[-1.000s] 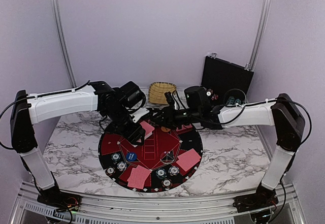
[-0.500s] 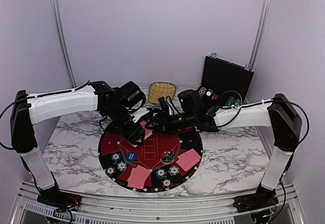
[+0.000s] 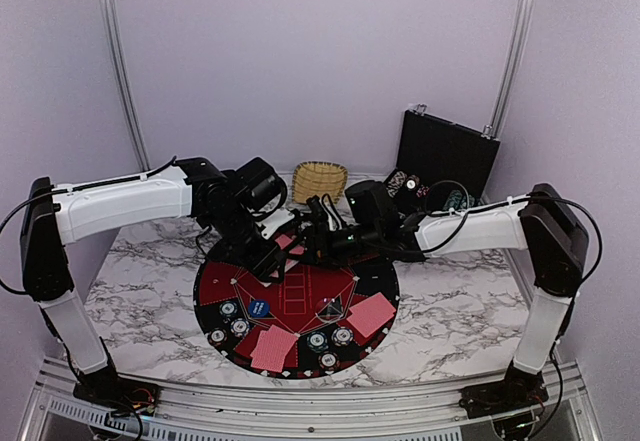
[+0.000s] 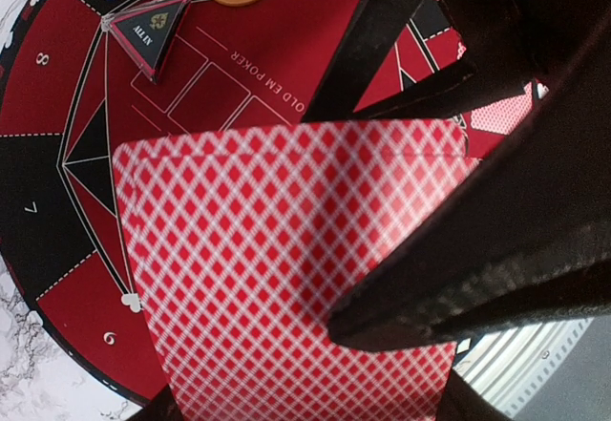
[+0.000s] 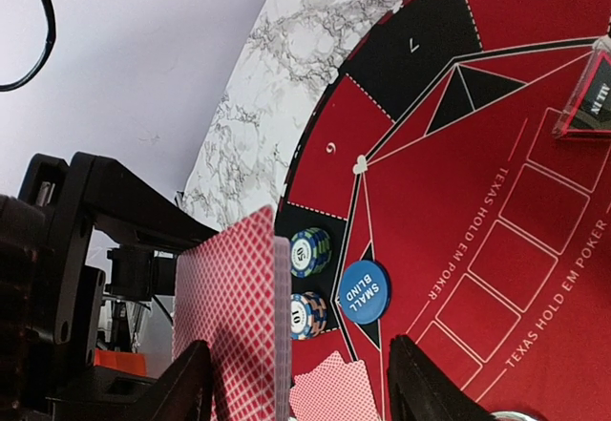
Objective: Distribute texas hold em gaming equipment
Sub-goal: Pick up the poker card from the face-down deck piles, then flop the poker card in the community card area.
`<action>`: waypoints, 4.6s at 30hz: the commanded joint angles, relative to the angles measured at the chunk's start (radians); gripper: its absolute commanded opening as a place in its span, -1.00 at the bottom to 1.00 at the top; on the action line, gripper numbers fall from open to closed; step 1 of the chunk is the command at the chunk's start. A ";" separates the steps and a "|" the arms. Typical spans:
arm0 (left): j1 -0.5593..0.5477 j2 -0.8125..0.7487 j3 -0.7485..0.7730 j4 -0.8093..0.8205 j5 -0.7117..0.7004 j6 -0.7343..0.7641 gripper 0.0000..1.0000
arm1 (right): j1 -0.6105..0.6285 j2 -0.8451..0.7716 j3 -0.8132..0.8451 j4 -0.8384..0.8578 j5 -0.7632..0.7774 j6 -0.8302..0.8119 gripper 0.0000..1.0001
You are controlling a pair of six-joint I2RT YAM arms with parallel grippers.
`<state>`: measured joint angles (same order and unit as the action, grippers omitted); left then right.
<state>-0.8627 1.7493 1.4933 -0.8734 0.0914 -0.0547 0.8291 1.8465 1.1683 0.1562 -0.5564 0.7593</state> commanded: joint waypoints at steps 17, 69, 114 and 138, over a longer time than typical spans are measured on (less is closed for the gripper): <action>0.003 -0.037 0.022 0.008 0.000 0.010 -0.05 | -0.030 -0.071 -0.006 -0.008 0.026 0.007 0.04; 0.003 -0.031 0.009 0.004 0.018 0.007 -0.05 | -0.055 -0.095 0.004 0.000 0.026 0.021 -0.90; 0.080 0.017 -0.037 -0.016 0.001 -0.027 -0.06 | -0.133 -0.139 -0.106 0.180 -0.050 0.119 -1.00; 0.224 0.062 -0.047 -0.015 -0.014 -0.055 -0.07 | -0.004 -0.071 0.187 -0.456 0.703 -0.384 -1.00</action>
<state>-0.6525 1.8042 1.4548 -0.8799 0.0849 -0.1009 0.7341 1.7344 1.2385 -0.0792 -0.1623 0.4980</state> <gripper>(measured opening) 0.665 0.007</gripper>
